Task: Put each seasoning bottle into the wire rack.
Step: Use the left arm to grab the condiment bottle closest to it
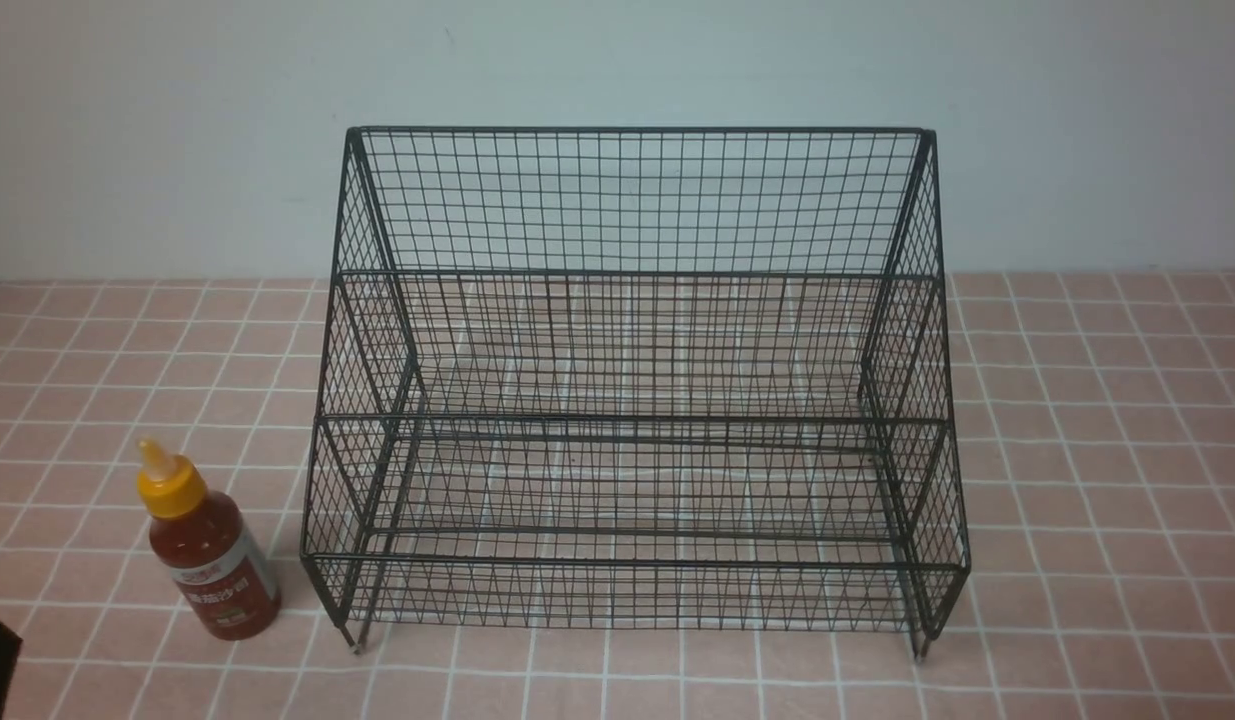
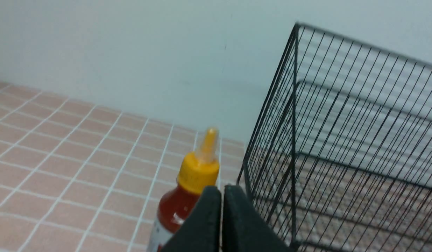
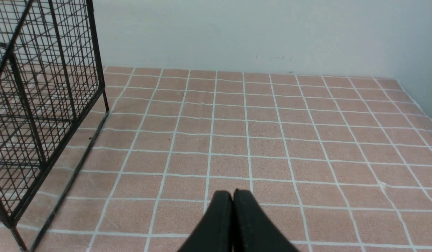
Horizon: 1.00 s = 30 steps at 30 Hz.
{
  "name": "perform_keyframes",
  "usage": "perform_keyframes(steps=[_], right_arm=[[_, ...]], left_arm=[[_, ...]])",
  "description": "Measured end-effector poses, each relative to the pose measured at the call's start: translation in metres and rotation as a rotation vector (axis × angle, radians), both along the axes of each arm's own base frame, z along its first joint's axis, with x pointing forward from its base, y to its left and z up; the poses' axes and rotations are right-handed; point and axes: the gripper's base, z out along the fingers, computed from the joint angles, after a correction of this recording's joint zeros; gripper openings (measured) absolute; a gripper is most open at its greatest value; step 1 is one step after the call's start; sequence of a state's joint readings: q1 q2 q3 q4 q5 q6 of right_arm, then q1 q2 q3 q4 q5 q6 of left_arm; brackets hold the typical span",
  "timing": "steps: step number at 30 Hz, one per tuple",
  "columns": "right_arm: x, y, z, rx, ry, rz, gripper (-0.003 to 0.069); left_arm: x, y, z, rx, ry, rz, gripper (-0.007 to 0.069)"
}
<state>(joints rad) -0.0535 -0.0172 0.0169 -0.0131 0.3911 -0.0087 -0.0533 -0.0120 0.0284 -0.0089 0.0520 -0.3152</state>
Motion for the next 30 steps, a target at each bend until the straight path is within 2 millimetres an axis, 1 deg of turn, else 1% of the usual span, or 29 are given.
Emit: perform_keyframes(steps=[4, 5, 7, 8, 9, 10, 12, 13, 14, 15, 16, 17, 18, 19, 20, 21, 22, 23, 24, 25, 26, 28, 30], right_arm=[[0.000, 0.000, 0.000, 0.000, 0.000, 0.000, -0.0013], [0.000, 0.000, 0.000, 0.000, 0.000, 0.000, -0.0013], [0.000, 0.000, 0.000, 0.000, 0.000, 0.000, -0.0013], [0.000, 0.000, 0.000, 0.000, 0.000, 0.000, -0.0013], [0.000, 0.000, 0.000, 0.000, 0.000, 0.000, -0.0013], [0.000, 0.000, 0.000, 0.000, 0.000, 0.000, -0.0013], [0.000, 0.000, 0.000, 0.000, 0.000, 0.000, -0.0013], [0.000, 0.000, 0.000, 0.000, 0.000, 0.000, -0.0013], [0.000, 0.000, 0.000, 0.000, 0.000, 0.000, -0.0013], [0.000, 0.000, 0.000, 0.000, 0.000, 0.000, -0.0013], [0.000, 0.000, 0.000, 0.000, 0.000, 0.000, -0.0013], [0.000, 0.000, 0.000, 0.000, 0.000, 0.000, -0.0013], [0.000, 0.000, 0.000, 0.000, 0.000, 0.000, -0.0013], [0.000, 0.000, 0.000, 0.000, 0.000, 0.000, -0.0013], [0.000, 0.000, 0.000, 0.000, 0.000, 0.000, -0.0013], [0.000, 0.000, 0.000, 0.000, 0.000, 0.000, -0.0013], [0.000, 0.000, 0.000, 0.000, 0.000, 0.000, -0.0013], [0.000, 0.000, 0.000, 0.000, 0.000, 0.000, -0.0013], [0.000, 0.000, 0.000, 0.000, 0.000, 0.000, -0.0013], [0.000, 0.000, 0.000, 0.000, 0.000, 0.000, -0.0013], [0.000, 0.000, 0.000, 0.000, 0.000, 0.000, -0.0013], [0.000, 0.000, 0.000, 0.000, 0.000, 0.000, -0.0013], [0.000, 0.000, 0.000, 0.000, 0.000, 0.000, -0.0013]], left_arm=[[-0.001, 0.000, 0.015, -0.025, -0.161, 0.000, -0.0007], [-0.002, 0.000, 0.016, -0.026, -0.173, 0.000, -0.0007], [-0.005, 0.001, 0.027, -0.035, -0.299, 0.001, -0.0007], [-0.008, 0.001, 0.036, -0.038, -0.386, 0.001, -0.0007], [-0.011, 0.001, 0.046, -0.036, -0.436, 0.003, -0.0007], [-0.011, 0.001, 0.048, -0.032, -0.441, 0.004, -0.0007], [-0.014, 0.001, 0.070, -0.009, -0.470, 0.010, -0.0007], [-0.014, 0.001, 0.088, 0.006, -0.460, 0.013, -0.0007], [-0.011, 0.001, 0.097, 0.019, -0.421, 0.014, -0.0007], [-0.005, 0.000, 0.108, 0.032, -0.330, 0.012, -0.0007], [-0.004, 0.000, 0.111, 0.032, -0.332, 0.012, -0.0007], [0.006, 0.000, 0.121, 0.047, -0.189, 0.007, -0.0007], [0.014, -0.001, 0.127, 0.055, -0.085, 0.003, -0.0007], [0.027, -0.002, 0.134, 0.068, 0.076, -0.004, -0.0007], [0.029, -0.002, 0.135, 0.069, 0.101, -0.005, -0.0007], [0.045, -0.003, 0.141, 0.088, 0.277, -0.014, -0.0007], [0.044, -0.003, 0.142, 0.088, 0.289, -0.015, -0.0007], [0.063, -0.004, 0.140, 0.118, 0.525, -0.031, -0.0007], [0.066, -0.004, 0.142, 0.120, 0.529, -0.031, -0.0007], [0.083, -0.005, 0.142, 0.145, 0.748, -0.050, -0.0007], [0.085, -0.005, 0.146, 0.147, 0.757, -0.051, -0.0007], [0.107, -0.007, 0.147, 0.176, 0.965, -0.076, -0.0007], [0.127, -0.008, 0.153, 0.205, 1.073, -0.099, -0.0007]])
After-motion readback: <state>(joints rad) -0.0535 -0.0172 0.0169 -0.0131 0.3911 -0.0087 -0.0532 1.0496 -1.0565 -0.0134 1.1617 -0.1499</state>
